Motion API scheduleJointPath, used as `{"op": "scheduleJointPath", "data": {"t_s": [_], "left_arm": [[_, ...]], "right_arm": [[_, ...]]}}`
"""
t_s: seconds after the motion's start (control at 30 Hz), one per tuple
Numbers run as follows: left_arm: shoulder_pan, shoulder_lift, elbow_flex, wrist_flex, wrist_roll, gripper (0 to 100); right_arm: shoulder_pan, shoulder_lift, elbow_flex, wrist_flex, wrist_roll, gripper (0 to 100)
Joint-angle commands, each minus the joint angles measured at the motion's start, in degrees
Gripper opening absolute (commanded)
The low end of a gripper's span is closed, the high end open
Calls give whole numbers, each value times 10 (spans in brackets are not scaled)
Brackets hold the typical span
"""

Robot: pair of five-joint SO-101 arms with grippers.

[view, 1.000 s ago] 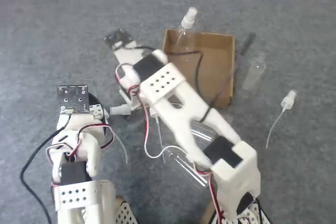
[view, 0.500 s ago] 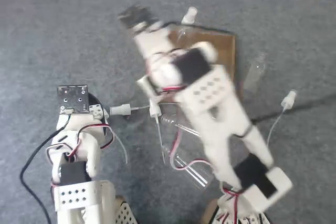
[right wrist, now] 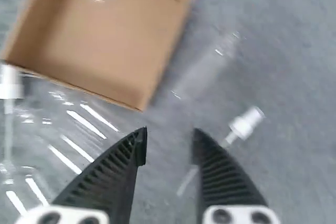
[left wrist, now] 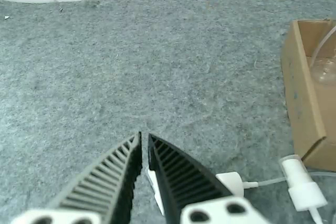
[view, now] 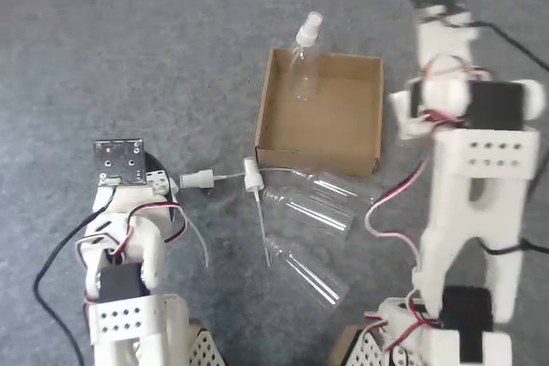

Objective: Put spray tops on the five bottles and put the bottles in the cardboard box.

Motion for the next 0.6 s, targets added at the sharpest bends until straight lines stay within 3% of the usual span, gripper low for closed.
{"op": "scheduleJointPath", "data": {"t_s": [0.0,0.2,0.47,0.57], "left_arm": [[2,-1,-17,-17,0,12],[2,-1,-17,-16,0,12],[2,-1,-12,-17,0,12],[2,-1,-12,-17,0,12]], "right_arm": [[103,-29,19,-24,21,87],[210,-29,149,-162,18,150],[233,-29,309,-304,-4,222],[233,-29,341,-346,-20,137]]}}
